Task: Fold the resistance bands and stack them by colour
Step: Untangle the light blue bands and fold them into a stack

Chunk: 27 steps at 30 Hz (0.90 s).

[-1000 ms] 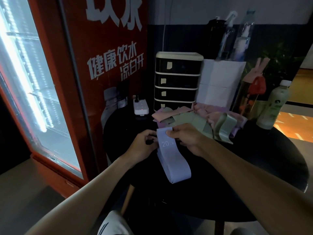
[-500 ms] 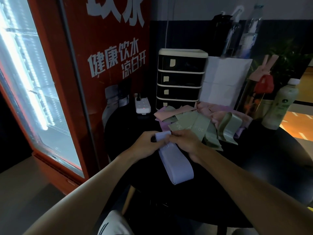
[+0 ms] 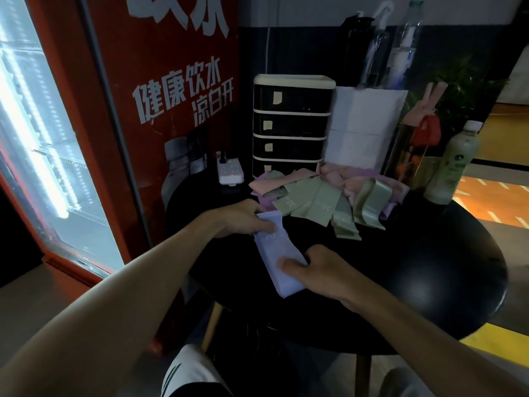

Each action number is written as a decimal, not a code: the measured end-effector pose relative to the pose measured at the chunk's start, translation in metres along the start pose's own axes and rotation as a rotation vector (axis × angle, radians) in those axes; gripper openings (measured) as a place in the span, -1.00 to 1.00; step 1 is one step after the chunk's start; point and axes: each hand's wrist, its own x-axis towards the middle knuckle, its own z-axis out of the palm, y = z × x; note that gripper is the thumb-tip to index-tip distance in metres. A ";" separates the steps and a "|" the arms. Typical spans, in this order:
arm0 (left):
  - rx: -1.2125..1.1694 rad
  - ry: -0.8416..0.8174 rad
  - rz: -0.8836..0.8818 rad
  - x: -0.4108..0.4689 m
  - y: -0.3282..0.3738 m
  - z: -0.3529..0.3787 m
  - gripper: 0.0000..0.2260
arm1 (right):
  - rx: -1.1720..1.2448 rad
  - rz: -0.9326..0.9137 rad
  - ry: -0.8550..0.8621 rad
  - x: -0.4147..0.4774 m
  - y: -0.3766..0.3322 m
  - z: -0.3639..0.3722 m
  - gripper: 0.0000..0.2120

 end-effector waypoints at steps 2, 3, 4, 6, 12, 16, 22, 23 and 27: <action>-0.014 -0.008 0.006 -0.003 0.001 0.000 -0.82 | 0.124 0.011 -0.023 0.001 -0.002 -0.001 -0.62; -0.024 -0.006 0.010 -0.005 0.001 0.000 -0.78 | 0.166 0.006 -0.024 0.000 -0.004 -0.002 -0.68; -0.034 -0.004 0.015 -0.007 0.001 0.001 -0.73 | 0.194 0.004 -0.036 0.000 -0.006 -0.002 -0.72; -0.061 0.008 0.034 -0.010 0.001 0.002 -0.68 | 0.246 0.015 -0.058 0.000 -0.008 0.001 -0.72; -0.171 0.071 0.102 -0.019 -0.003 0.000 -0.67 | 0.297 -0.015 -0.018 -0.003 -0.011 0.005 -0.66; -0.212 0.032 0.072 -0.023 -0.006 -0.001 -0.65 | 0.337 -0.062 -0.035 -0.006 -0.014 0.003 -0.83; -0.395 0.010 0.054 -0.030 -0.008 -0.001 -0.71 | 0.353 -0.093 0.015 -0.010 -0.019 0.007 -0.73; -0.404 0.019 0.056 -0.032 -0.009 -0.001 -0.71 | 0.344 -0.089 0.030 -0.011 -0.020 0.009 -0.71; -0.482 0.045 0.062 -0.042 -0.020 -0.006 -0.69 | 0.281 -0.101 0.034 -0.009 -0.022 0.013 -0.71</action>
